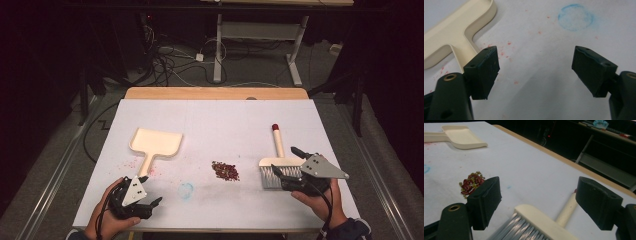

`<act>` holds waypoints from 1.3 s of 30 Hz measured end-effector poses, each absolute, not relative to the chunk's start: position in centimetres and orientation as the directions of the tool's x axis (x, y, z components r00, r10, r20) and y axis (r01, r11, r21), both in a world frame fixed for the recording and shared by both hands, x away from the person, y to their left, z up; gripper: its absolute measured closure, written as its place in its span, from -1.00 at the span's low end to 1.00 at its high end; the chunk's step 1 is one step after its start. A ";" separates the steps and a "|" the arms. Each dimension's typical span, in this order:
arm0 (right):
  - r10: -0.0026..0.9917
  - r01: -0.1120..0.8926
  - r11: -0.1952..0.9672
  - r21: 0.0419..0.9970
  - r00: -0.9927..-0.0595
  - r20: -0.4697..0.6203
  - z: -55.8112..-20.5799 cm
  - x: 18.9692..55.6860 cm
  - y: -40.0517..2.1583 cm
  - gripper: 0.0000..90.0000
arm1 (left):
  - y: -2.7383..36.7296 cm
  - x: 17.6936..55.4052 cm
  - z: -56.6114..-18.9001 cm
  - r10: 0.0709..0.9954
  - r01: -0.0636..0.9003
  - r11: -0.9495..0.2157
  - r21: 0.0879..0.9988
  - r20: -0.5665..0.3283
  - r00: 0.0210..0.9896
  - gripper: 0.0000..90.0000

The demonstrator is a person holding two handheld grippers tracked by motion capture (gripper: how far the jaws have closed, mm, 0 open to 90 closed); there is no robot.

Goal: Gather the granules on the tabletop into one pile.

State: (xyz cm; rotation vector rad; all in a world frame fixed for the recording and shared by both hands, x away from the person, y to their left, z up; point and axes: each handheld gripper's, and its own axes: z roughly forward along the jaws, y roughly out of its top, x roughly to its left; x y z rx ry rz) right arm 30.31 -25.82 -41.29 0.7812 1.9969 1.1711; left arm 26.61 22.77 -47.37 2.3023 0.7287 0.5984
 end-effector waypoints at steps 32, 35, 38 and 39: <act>0.746 0.178 0.478 0.860 -0.600 -0.290 -45.2 27.3 -26.4 -0.50 | 22.7 26.3 -47.3 0.636 0.340 -0.637 0.692 0.223 0.738 -0.54; 0.748 0.177 0.475 0.862 -0.596 -0.290 -45.1 27.3 -26.5 -0.50 | 22.8 26.3 -47.2 0.639 0.341 -0.635 0.693 0.223 0.736 -0.54; 0.750 0.175 0.475 0.862 -0.594 -0.292 -45.1 27.3 -26.5 -0.50 | 22.8 26.4 -47.2 0.638 0.340 -0.636 0.692 0.225 0.737 -0.54; 0.749 0.173 0.477 0.861 -0.593 -0.296 -45.1 27.3 -26.5 -0.50 | 22.8 26.4 -47.2 0.638 0.340 -0.637 0.692 0.225 0.736 -0.54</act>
